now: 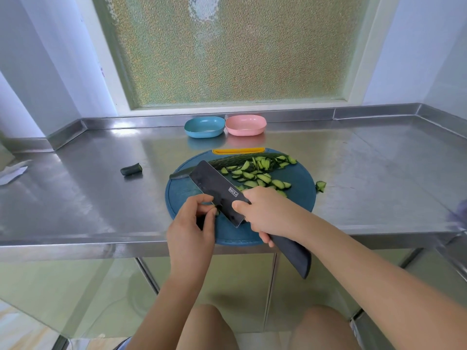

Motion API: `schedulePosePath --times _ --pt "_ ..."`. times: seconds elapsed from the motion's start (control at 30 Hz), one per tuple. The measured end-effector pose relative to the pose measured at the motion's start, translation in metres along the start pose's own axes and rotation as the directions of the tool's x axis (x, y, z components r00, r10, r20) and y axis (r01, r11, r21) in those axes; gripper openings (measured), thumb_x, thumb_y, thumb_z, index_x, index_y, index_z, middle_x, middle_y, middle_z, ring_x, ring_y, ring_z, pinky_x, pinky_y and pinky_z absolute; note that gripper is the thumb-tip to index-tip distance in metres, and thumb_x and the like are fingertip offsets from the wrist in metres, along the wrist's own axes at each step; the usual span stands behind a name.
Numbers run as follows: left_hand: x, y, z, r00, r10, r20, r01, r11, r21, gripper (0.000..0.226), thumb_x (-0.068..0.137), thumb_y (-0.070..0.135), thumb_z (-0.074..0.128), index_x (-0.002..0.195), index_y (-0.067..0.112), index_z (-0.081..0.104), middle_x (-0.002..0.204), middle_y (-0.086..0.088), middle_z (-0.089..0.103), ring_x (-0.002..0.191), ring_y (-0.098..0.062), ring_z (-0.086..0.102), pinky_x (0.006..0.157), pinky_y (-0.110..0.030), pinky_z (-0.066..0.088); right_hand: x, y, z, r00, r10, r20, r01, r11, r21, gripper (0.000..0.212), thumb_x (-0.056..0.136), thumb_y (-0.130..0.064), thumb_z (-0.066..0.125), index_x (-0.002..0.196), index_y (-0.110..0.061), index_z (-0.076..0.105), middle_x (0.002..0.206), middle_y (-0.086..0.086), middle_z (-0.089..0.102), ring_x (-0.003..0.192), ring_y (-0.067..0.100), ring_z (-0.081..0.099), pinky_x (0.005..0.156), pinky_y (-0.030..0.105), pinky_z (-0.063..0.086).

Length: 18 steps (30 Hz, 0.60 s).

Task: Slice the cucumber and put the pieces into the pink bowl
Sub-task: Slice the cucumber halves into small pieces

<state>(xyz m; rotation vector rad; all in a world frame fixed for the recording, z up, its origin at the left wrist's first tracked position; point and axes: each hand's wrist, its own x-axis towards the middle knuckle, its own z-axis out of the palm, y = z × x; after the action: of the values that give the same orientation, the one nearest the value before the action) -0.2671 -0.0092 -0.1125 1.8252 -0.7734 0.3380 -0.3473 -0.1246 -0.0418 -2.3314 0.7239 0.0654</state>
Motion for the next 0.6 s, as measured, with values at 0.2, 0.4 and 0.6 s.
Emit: schedulePosePath --times 0.2,0.4,0.6 --pt "-0.003 0.002 0.0 0.999 0.009 -0.043 -0.01 1.0 -0.017 0.019 0.087 0.009 0.063 0.102 0.02 0.061 0.087 0.02 0.06 0.085 0.006 0.058 0.068 -0.005 0.041 -0.017 -0.006 0.006 0.977 -0.142 -0.16 0.111 0.976 -0.187 0.026 0.102 -0.032 0.034 0.084 -0.014 0.042 0.068 0.006 0.05 0.04 0.015 0.047 0.029 0.02 0.034" --pt "-0.007 0.005 0.0 0.993 -0.057 -0.102 0.057 0.998 -0.001 0.013 0.089 0.016 0.06 0.097 0.025 0.057 0.079 0.02 0.058 0.079 -0.006 0.055 0.071 -0.026 0.045 -0.019 -0.004 0.018 0.933 -0.284 -0.221 0.201 0.921 -0.335 0.039 0.102 -0.033 0.036 0.066 -0.023 0.026 0.073 0.0 0.044 0.065 0.02 0.044 0.046 0.025 0.028" --pt "-0.002 0.006 0.003 0.975 -0.192 -0.114 0.198 0.979 0.048 0.017 0.089 0.02 0.058 0.106 0.019 0.053 0.078 0.022 0.052 0.081 0.0 0.034 0.091 -0.033 0.033 -0.019 -0.003 0.02 0.92 -0.305 -0.245 0.219 0.92 -0.324 0.026 0.103 -0.033 0.036 0.083 -0.016 0.035 0.082 0.001 0.046 0.069 0.02 0.043 0.047 0.023 0.027"
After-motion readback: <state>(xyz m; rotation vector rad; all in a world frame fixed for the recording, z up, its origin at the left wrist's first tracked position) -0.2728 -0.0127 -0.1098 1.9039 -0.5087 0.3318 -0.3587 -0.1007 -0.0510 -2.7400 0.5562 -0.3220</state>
